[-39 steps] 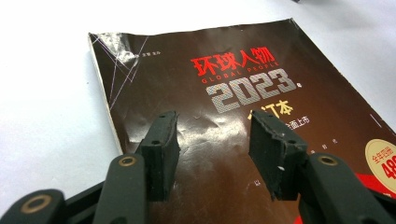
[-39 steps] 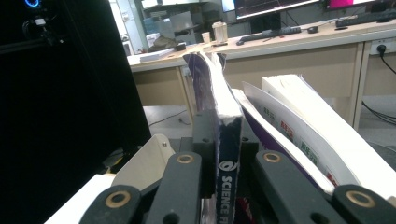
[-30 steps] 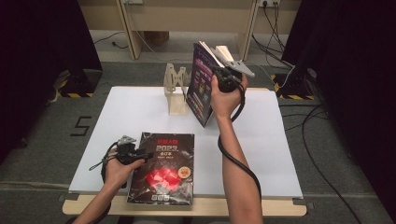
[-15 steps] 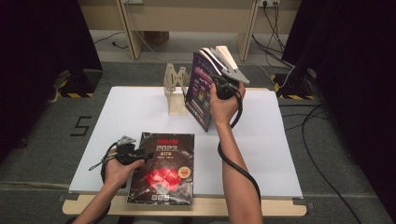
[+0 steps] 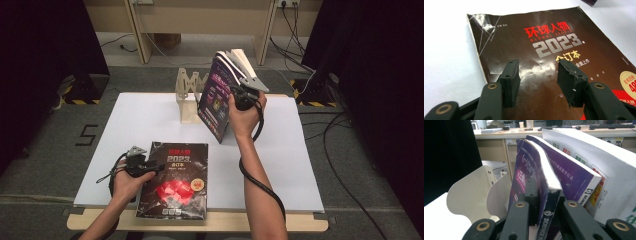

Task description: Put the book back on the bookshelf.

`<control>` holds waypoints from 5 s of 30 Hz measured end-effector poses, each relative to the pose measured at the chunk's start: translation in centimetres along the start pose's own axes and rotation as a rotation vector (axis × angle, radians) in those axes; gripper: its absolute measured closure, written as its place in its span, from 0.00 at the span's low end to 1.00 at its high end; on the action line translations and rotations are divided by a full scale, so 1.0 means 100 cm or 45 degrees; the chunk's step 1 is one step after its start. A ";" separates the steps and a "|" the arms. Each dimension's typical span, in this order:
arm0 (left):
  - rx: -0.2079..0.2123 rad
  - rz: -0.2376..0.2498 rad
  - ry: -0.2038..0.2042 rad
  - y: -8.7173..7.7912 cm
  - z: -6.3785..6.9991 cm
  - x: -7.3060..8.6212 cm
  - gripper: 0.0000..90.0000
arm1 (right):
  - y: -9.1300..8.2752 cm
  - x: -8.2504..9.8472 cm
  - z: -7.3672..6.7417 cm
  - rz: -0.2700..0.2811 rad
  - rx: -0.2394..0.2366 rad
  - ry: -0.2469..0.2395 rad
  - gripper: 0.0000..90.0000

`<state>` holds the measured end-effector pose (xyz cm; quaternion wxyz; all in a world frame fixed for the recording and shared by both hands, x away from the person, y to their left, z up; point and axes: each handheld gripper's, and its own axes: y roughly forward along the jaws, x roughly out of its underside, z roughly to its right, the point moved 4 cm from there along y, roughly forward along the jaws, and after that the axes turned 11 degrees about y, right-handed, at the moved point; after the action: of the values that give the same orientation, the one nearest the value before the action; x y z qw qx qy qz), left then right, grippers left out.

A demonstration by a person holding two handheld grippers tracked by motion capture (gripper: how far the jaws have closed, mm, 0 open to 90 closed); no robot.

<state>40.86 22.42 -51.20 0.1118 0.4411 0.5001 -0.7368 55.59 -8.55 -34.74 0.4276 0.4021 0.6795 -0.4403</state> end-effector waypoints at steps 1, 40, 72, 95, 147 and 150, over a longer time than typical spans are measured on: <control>0.000 0.000 0.000 0.000 0.000 0.000 0.57 | -0.001 0.000 0.000 -0.002 0.002 -0.007 0.89; 0.003 0.008 0.007 -0.001 0.001 -0.002 0.57 | 0.002 -0.021 0.002 -0.162 -0.069 0.162 0.77; 0.010 0.008 0.010 0.000 0.001 -0.001 0.58 | 0.013 -0.021 -0.018 -0.020 -0.033 0.109 0.94; 0.018 0.000 0.019 0.000 0.003 0.000 0.58 | -0.023 -0.010 -0.004 -0.034 0.036 0.095 0.76; 0.014 0.006 0.022 -0.001 0.003 -0.001 0.58 | -0.022 -0.001 0.020 -0.138 0.063 0.240 0.73; 0.013 0.006 0.023 -0.001 0.003 -0.001 0.58 | -0.022 0.000 0.019 -0.141 0.067 0.248 0.73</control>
<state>40.70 22.22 -51.04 0.1068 0.4493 0.4963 -0.7351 53.97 -11.03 -34.64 0.3240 0.4159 0.7271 -0.4397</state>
